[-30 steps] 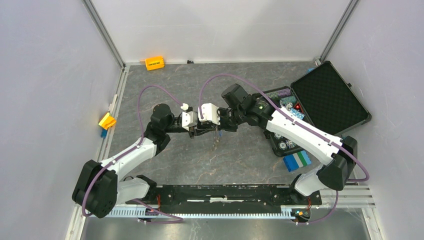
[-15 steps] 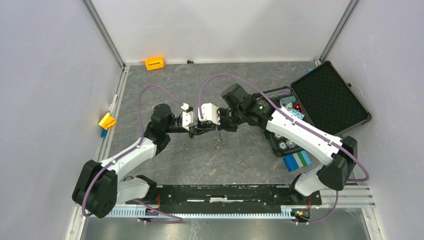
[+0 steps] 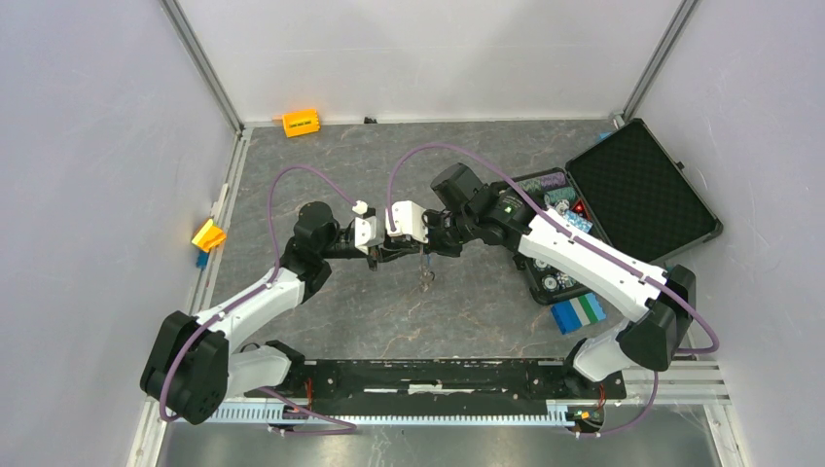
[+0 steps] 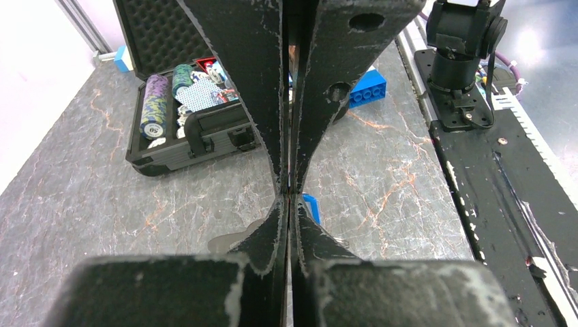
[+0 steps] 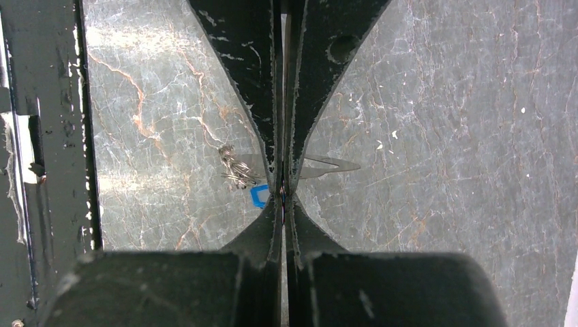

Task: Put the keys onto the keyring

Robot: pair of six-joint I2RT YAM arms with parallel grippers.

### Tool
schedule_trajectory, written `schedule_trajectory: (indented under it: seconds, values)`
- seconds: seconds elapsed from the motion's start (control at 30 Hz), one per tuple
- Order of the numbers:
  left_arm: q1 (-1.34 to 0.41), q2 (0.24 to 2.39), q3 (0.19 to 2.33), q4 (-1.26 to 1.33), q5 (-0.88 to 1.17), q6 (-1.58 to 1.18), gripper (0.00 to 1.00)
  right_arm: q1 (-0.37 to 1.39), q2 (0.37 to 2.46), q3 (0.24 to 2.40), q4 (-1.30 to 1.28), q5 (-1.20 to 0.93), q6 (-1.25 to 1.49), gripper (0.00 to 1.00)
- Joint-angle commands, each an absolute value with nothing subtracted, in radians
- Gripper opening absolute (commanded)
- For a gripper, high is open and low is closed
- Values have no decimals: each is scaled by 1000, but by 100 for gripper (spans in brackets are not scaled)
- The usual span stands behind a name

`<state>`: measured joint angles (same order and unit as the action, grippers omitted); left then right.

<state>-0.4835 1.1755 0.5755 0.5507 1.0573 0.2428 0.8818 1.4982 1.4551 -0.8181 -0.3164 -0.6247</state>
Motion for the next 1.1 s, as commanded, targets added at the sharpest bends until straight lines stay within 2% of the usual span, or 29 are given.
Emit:
schedule_trajectory:
  seconds: [0.0,0.2,0.37,0.47,0.67,0.8,1.07]
  values:
    - [-482,1163,585,550,1079,227,2,885,1460,1462,-762,-332,-613,0]
    - [-476,1146,533,729,1068,101,2,884,1439,1424,-727,-323,-605,0]
    - [-461,1157,485,930,1075,-49,2,873,1408,1378,-681,-345,-588,21]
    - [-451,1166,468,1016,1069,-120,2,855,1391,1354,-659,-375,-578,26]
    - [-442,1160,432,1132,1038,-204,2,766,1350,1323,-625,-526,-560,45]
    - [-440,1176,409,1260,1018,-305,2,702,1312,1284,-588,-641,-553,48]
    - [-440,1221,385,1484,979,-467,2,667,1274,1209,-521,-848,-560,50]
